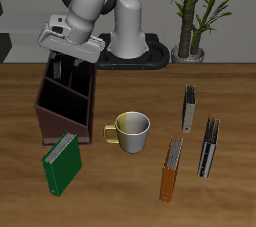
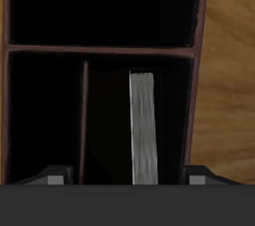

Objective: Place the black book into the right desk caddy's back compartment

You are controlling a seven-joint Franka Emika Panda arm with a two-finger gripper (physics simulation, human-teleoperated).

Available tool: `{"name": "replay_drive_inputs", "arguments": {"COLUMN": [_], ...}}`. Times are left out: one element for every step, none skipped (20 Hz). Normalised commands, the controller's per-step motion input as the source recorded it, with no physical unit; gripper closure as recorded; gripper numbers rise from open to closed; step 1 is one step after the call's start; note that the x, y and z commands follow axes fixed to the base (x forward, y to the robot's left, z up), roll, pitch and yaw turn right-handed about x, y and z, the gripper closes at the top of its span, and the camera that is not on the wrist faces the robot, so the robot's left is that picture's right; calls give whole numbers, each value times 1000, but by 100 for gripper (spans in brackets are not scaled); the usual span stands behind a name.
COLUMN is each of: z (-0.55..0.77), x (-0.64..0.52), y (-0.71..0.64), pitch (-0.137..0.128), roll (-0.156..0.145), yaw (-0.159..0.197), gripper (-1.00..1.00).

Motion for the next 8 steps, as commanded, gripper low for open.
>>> {"name": "replay_drive_inputs", "arguments": {"z": [35, 99, 20, 29, 0, 126, 49, 61], "x": [20, -6, -48, 16, 0, 0, 8, 51], "y": [8, 38, 6, 11, 0, 76, -2, 5], "pitch": [5, -9, -24, -1, 0, -19, -9, -7], "roll": [1, 0, 10, 1, 0, 3, -5, -9], "yaw": [-4, 1, 19, -4, 0, 6, 12, -1], "gripper": [-100, -100, -100, -100, -100, -100, -100, -100]}}
